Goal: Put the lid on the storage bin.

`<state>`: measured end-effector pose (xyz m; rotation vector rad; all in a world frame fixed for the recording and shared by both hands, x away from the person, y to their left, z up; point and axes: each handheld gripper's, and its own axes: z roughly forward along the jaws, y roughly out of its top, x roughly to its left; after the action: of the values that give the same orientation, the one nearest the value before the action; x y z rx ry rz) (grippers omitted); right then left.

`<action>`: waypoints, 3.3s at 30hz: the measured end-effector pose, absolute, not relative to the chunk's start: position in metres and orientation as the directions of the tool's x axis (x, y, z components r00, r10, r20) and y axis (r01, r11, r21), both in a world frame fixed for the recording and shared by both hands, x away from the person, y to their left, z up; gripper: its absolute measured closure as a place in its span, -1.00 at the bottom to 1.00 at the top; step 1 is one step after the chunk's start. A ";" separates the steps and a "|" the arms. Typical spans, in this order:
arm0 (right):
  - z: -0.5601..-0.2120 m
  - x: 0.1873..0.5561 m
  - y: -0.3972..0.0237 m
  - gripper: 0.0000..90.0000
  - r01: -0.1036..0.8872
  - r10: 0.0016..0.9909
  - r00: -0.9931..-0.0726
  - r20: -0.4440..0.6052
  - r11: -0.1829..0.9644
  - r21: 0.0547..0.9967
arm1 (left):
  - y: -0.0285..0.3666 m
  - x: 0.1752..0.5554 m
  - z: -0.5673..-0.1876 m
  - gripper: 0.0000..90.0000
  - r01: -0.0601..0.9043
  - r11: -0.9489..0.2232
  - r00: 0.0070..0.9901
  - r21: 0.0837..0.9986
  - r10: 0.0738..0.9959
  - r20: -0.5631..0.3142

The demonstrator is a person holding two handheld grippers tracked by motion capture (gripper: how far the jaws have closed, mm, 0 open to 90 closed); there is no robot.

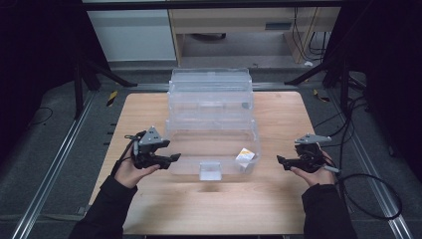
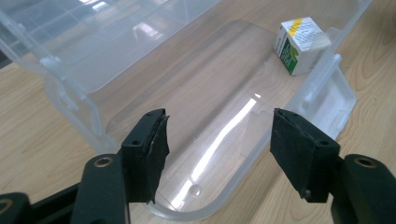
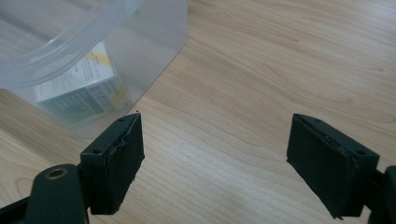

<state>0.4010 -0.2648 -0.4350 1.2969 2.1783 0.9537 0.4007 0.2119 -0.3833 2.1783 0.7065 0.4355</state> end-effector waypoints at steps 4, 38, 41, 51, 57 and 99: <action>-0.437 0.402 -0.267 -0.57 0.590 0.883 -0.470 -0.013 0.325 0.739 | 0.204 0.402 -0.379 -0.15 0.329 -0.545 0.812 0.771 0.580 0.063; -0.445 0.406 -0.268 -0.56 0.609 0.875 -0.484 -0.011 0.346 0.713 | 0.131 0.419 -0.392 -0.03 0.219 -0.737 0.943 0.640 0.328 0.054; -0.444 0.406 -0.267 -0.56 0.606 0.873 -0.487 -0.006 0.343 0.717 | 0.125 0.418 -0.396 -0.01 0.201 -0.765 0.951 0.612 0.303 0.067; -0.441 0.406 -0.267 -0.55 0.597 0.868 -0.496 -0.008 0.348 0.723 | 0.112 0.424 -0.403 0.13 0.198 -0.802 0.959 0.563 0.277 0.056; -0.435 0.407 -0.265 -0.54 0.586 0.867 -0.499 -0.004 0.340 0.736 | 0.106 0.428 -0.411 0.26 0.197 -0.829 0.968 0.523 0.250 0.031; -0.368 0.447 -0.213 -0.18 0.412 0.764 -0.645 -0.022 0.373 0.831 | 0.101 0.441 -0.414 0.60 0.125 -0.867 0.991 0.482 0.131 -0.021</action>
<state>0.4472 -0.2134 -0.3683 1.0207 2.2335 1.1793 0.4411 0.1014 -0.4144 2.6325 0.1808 0.0168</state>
